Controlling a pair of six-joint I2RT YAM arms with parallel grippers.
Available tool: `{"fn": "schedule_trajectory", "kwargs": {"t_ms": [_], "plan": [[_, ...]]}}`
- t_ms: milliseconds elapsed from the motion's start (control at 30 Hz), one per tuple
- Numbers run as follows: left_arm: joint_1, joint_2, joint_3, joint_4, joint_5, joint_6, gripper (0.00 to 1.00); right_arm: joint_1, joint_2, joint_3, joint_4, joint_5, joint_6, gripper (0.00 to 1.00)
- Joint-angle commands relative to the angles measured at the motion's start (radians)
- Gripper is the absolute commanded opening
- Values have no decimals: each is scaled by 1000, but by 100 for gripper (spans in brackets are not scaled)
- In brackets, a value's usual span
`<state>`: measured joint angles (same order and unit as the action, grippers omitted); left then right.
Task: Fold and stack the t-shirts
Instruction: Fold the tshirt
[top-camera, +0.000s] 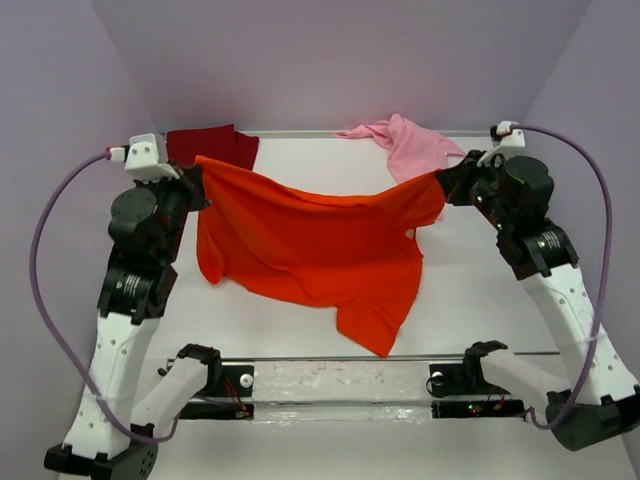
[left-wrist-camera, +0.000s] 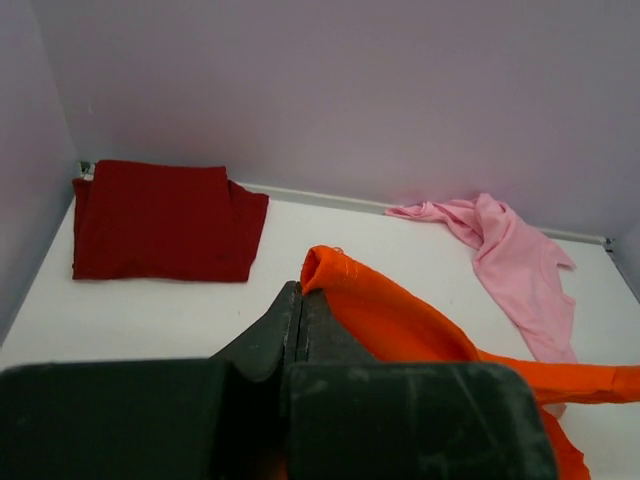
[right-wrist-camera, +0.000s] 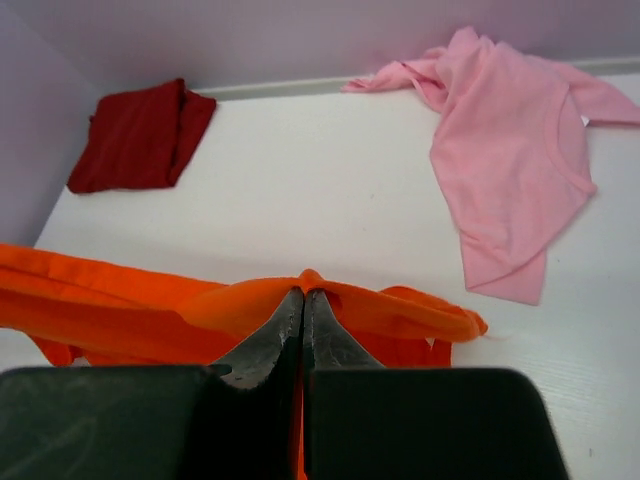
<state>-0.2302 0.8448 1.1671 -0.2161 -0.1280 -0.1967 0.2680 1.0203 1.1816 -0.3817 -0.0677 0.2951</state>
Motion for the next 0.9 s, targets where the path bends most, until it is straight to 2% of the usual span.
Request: {"fn": "schedule_trajectory", "kwargs": {"t_ms": [0,233,400,500,667,767,867], "plan": [[-9,-153,63,-34,-16,49,0,2,-112,137,-48,-18,7,0],[-37,-216,183,-103,-29,-7,0,2,-103,519,-273,22,-7,0],[-43,-152,307,-106,47,-53,0,2,1,818,-388,0,-4,0],[-47,-46,402,-100,50,-53,0,2,139,982,-414,23,-14,0],[-38,186,497,-62,-35,-32,0,2,432,1147,-393,103,-14,0],[47,408,525,-29,-16,-56,0,-51,736,1266,-381,101,15,0],[100,555,501,44,6,-75,0,-95,930,1311,-352,34,58,0]]}}
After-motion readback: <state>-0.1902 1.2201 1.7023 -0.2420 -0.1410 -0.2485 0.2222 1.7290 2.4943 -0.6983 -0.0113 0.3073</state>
